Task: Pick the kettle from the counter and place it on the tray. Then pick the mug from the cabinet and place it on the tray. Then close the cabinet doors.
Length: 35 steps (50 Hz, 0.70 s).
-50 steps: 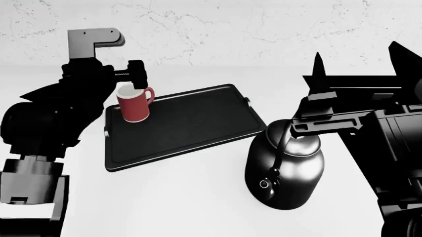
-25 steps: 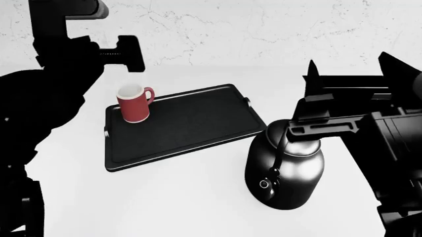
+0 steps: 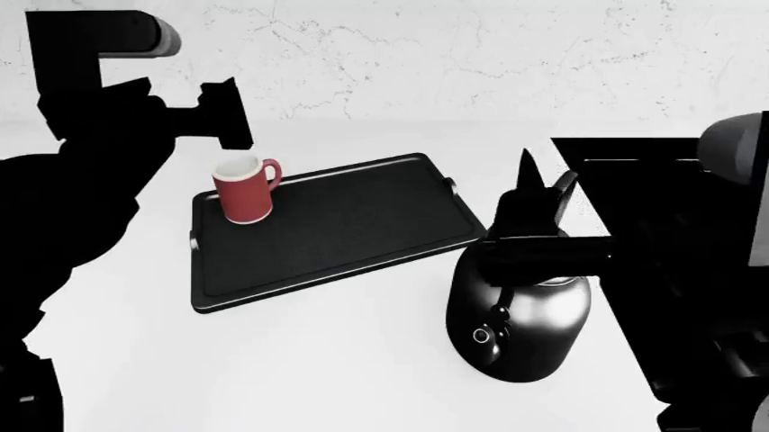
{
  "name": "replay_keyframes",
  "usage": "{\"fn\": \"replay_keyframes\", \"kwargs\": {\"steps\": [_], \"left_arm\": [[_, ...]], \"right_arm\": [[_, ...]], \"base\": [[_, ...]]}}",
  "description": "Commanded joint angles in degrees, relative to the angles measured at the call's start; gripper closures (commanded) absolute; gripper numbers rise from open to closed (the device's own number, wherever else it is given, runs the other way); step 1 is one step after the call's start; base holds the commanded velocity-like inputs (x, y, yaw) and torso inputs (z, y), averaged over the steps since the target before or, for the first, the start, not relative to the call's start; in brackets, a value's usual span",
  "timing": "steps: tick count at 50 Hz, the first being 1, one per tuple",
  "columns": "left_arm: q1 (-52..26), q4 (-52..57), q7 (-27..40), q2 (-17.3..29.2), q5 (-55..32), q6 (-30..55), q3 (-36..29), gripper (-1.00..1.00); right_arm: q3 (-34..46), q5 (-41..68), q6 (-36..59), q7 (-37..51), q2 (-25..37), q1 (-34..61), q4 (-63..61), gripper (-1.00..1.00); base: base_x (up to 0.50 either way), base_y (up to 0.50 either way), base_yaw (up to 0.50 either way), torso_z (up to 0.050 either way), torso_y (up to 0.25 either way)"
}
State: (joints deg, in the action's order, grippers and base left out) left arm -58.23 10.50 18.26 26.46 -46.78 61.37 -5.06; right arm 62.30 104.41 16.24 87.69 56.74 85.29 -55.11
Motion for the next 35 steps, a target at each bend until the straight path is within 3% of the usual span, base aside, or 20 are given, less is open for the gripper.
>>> {"fn": "replay_keyframes", "kwargs": {"steps": [1, 7, 15, 24, 35], "left_arm": [[1.5, 0.3, -0.2, 0.7, 0.0, -0.9, 0.4, -1.0], [2.0, -0.1, -0.4, 0.9, 0.0, -1.4, 0.6, -1.0], [2.6, -0.2, -0.3, 1.2, -0.3, -1.5, 1.2, -1.0], [3.2, -0.2, -0.2, 1.3, -0.5, -1.8, 1.4, -1.0], [4.1, -1.1, -0.9, 1.4, 0.1, -3.0, 0.8, -1.0]], "right_arm": [[46.6, -4.5, -26.3, 2.3, 0.5, 28.0, 0.1, -1.0], [64.1, -7.3, -37.7, 2.3, -4.7, 36.0, 1.6, -1.0], [75.7, -9.1, -47.3, 2.3, -9.2, 39.5, 3.1, -1.0], [82.6, -10.2, -53.9, 2.2, -12.7, 40.9, 4.0, -1.0], [84.8, -10.8, -56.8, 2.1, -15.9, 39.8, 5.1, -1.0]], "base": [[0.0, 0.0, 0.0, 0.0, 0.0], [0.0, 0.0, 0.0, 0.0, 0.0], [0.0, 0.0, 0.0, 0.0, 0.0], [0.0, 0.0, 0.0, 0.0, 0.0], [0.0, 0.0, 0.0, 0.0, 0.0]]}}
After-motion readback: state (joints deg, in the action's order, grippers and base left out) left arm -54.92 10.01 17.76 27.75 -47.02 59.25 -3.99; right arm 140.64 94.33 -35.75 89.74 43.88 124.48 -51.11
